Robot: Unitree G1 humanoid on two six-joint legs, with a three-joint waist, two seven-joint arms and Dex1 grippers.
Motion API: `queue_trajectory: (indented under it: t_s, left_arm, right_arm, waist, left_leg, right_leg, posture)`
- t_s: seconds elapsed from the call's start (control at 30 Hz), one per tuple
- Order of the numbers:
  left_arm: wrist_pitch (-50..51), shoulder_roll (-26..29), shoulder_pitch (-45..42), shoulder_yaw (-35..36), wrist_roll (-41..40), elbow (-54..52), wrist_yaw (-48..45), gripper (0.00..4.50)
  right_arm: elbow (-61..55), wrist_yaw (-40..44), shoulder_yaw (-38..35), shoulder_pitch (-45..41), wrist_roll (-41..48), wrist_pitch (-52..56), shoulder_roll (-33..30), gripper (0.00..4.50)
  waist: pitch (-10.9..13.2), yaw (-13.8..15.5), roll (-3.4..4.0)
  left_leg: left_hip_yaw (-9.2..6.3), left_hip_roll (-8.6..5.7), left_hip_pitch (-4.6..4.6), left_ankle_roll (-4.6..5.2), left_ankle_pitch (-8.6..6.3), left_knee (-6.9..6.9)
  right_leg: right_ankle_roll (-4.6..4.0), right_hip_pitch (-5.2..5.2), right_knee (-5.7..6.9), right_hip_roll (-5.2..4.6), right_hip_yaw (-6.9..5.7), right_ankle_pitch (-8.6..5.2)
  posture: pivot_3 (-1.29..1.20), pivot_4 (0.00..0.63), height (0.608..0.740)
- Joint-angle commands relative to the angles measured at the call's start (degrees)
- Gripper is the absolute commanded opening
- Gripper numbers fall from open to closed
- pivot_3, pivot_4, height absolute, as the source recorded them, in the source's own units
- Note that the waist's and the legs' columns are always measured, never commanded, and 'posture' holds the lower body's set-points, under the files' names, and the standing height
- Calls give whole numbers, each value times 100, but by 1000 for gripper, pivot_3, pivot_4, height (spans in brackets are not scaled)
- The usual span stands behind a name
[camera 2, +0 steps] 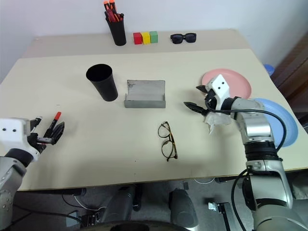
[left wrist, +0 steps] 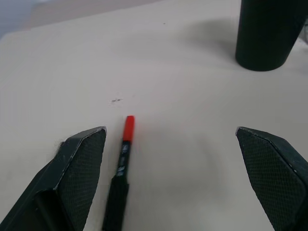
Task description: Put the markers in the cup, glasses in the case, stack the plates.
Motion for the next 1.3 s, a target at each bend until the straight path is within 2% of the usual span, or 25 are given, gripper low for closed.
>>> queue_trajectory:
  t_s: [0.03,0.3,0.47,0.57,0.67,0.87,0.97,1.13,1.2,1.3]
  left_arm:
    - [273,110,-237,-26,-18,-122,129,4423]
    - [1890,117,-1256,151,-22,300,921,4475]
    - [3734,308,-2232,471,-179,647,1116,4475]
    - [4964,726,-2669,275,-39,1039,1053,4475]
    - [5327,813,-2877,255,-6,1314,1007,4475]
    - [5351,803,-2964,247,-228,1869,936,4475]
    - [5351,842,-2966,179,-246,1937,951,3588]
    - [5351,760,-3076,254,-142,1902,1036,1094]
    - [4948,645,-3116,353,22,1717,1063,79]
    - [2346,526,-2869,200,818,1304,1386,26]
  right_arm:
    - [-653,-82,127,25,124,41,240,4500]
    - [-1979,-258,755,508,61,361,701,4500]
    - [-2529,-502,1306,711,-65,559,1063,4500]
    - [-2682,-686,1548,726,-109,615,1352,4500]
    - [-2812,-792,1670,755,-118,702,1474,4500]
    - [-3062,-914,1762,862,-85,842,1501,4500]
    - [-3128,-936,1778,907,-85,874,1470,4500]
    - [-3130,-971,1817,906,-108,893,1478,4500]
    - [-3133,-980,1837,895,-112,901,1490,4500]
    - [-3131,-987,1867,863,-106,913,1509,4500]
  waist:
    - [0,8,0]
    - [0,28,-1]
    - [0,15,-8]
    - [1,7,-11]
    - [1,7,-11]
    - [-3,27,-21]
    - [-3,20,-21]
    - [-3,14,-21]
    - [-3,23,-21]
    - [-4,20,-41]
  left_leg:
    - [-1,0,0,0,0,1]
    - [-13,0,-3,-1,0,32]
    - [-19,2,-2,-2,0,52]
    - [-25,7,-2,-13,6,56]
    - [-24,6,-2,-18,7,55]
    - [-28,7,-1,-36,1,54]
    - [-27,5,0,-38,-1,52]
    - [-24,5,0,-39,-1,47]
    - [-24,4,0,-39,-1,47]
    - [-21,3,-7,-39,-2,45]
  right_leg:
    - [1,-1,4,2,0,0]
    - [11,6,22,13,-8,4]
    - [12,0,54,24,-8,2]
    - [12,-5,68,34,-8,2]
    - [12,-8,71,34,-5,2]
    - [10,-13,70,28,-7,2]
    - [10,-17,70,11,-7,2]
    - [8,-22,70,5,-6,2]
    - [8,-32,70,3,-5,2]
    - [8,-40,68,-3,-3,3]
  posture:
    - [0,150,740]
    - [0,150,740]
    - [0,150,740]
    - [0,150,740]
    - [0,150,740]
    - [0,150,740]
    - [0,150,740]
    - [0,150,740]
    - [0,150,740]
    - [0,150,740]
